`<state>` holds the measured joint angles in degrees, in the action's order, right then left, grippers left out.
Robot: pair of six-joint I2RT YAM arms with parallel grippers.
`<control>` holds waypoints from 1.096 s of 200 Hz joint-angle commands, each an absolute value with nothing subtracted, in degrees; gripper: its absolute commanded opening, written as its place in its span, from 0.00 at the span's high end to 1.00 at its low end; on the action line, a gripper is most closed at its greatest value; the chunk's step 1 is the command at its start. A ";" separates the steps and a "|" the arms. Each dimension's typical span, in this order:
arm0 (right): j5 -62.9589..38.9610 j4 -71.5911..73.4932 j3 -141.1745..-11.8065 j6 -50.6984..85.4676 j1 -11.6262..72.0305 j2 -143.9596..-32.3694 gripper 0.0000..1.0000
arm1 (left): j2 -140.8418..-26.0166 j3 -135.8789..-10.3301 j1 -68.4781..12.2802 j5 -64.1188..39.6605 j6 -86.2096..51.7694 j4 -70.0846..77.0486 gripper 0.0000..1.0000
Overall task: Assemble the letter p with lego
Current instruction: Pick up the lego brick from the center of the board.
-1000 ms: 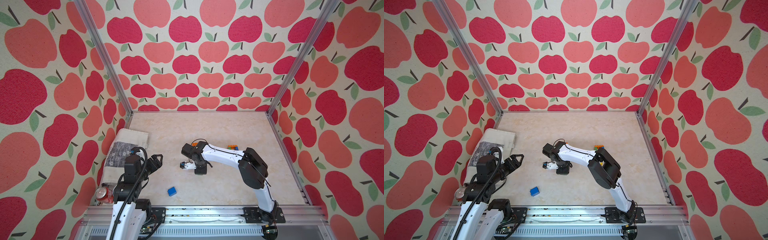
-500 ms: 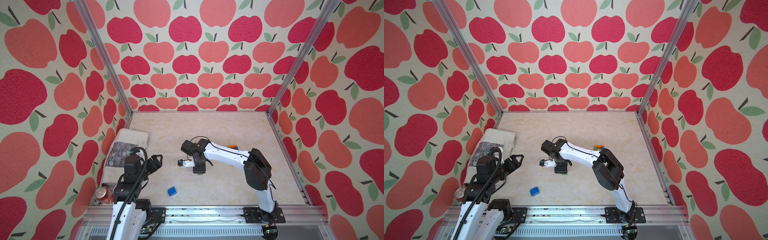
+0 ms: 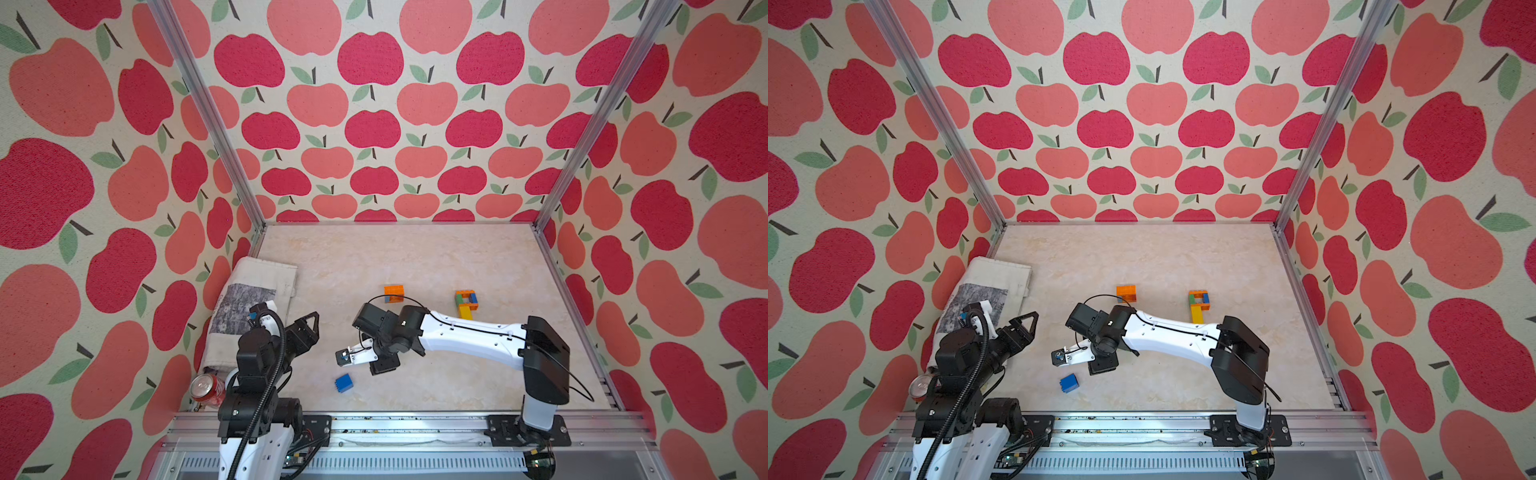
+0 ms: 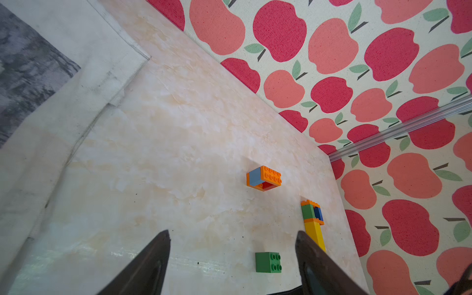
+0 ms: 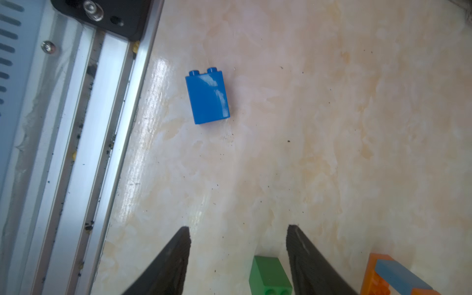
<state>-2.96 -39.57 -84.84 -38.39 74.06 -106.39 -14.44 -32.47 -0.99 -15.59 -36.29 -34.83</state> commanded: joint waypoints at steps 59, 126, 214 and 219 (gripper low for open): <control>-8.77 -32.92 -87.71 -40.54 77.38 -115.99 0.39 | -9.23 -35.86 -0.71 -13.44 -33.93 -36.51 0.17; -8.32 -31.90 -90.77 -39.20 77.62 -120.07 0.42 | -10.99 -35.42 -0.67 -15.83 -33.40 -35.15 0.16; -11.31 -33.43 -92.92 -38.08 78.35 -122.78 0.56 | -10.81 -35.16 -0.68 -15.21 -33.84 -35.73 0.16; -11.61 -33.57 -92.98 -38.04 78.38 -122.70 0.58 | -10.81 -35.16 -0.69 -15.28 -33.90 -35.69 0.16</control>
